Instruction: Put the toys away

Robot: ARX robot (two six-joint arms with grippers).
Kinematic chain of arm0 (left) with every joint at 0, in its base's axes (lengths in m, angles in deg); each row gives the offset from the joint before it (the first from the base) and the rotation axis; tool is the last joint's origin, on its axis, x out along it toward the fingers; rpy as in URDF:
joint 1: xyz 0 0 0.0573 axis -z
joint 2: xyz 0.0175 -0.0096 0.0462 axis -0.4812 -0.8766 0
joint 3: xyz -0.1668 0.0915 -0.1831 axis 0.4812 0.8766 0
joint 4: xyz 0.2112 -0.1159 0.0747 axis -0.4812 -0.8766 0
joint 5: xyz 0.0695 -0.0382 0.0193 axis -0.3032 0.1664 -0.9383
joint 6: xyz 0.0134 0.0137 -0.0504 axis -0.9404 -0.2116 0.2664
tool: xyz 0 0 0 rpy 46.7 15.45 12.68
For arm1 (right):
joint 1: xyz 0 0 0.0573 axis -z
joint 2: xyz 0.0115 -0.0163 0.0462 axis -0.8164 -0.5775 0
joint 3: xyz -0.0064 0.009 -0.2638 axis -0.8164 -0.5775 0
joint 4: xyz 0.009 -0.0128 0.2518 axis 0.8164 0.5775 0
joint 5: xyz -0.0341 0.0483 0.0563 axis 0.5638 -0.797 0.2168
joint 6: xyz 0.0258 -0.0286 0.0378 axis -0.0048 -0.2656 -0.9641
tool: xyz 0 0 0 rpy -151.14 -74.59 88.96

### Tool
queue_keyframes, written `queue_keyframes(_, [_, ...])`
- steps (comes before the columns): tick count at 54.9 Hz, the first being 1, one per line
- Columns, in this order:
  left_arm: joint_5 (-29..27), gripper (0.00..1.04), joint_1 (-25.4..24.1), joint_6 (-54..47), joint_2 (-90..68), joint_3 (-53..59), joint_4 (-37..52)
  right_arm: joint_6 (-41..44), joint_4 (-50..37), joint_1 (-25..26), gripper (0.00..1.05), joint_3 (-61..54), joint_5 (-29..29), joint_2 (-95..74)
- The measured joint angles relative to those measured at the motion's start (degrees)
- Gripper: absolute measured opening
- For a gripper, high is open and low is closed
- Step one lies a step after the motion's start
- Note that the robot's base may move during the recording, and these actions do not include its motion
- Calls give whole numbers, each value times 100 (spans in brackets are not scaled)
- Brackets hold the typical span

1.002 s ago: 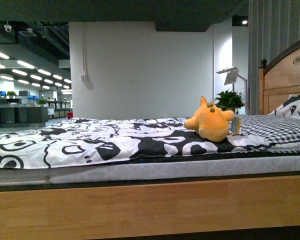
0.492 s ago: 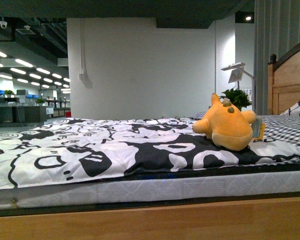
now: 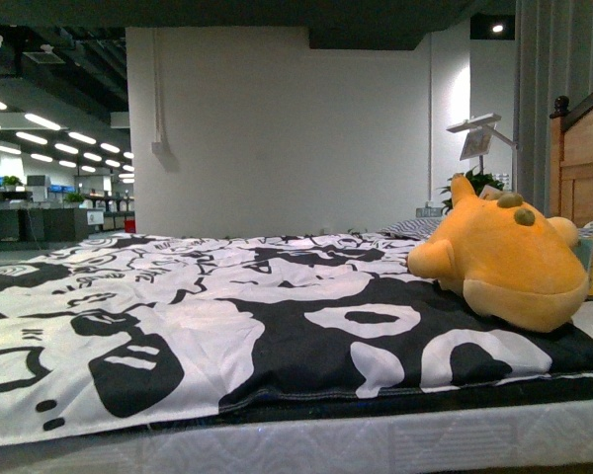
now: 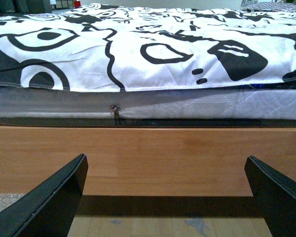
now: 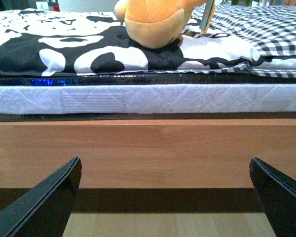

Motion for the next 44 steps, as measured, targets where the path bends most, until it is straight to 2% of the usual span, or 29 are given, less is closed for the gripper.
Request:
queue_keyframes(28, [0, 99, 0, 0, -4, 0, 0, 0, 0, 0, 104, 0, -4, -4])
queue_keyframes(33, [2, 99, 0, 0, -4, 0, 0, -538, 37, 546, 104, 55, -1346, -308])
queue_keyframes(36, [2, 99, 0, 0, -4, 0, 0, -721, -181, 824, 104, 92, -1759, -538])
queue_keyframes(39, [0, 99, 0, 0, -4, 0, 0, -953, -811, 1344, 104, 326, -2273, -1036])
queue_keyframes(44, [2, 99, 0, 0, -4, 0, 0, -1091, -1670, 1882, 104, 769, -2636, -1849])
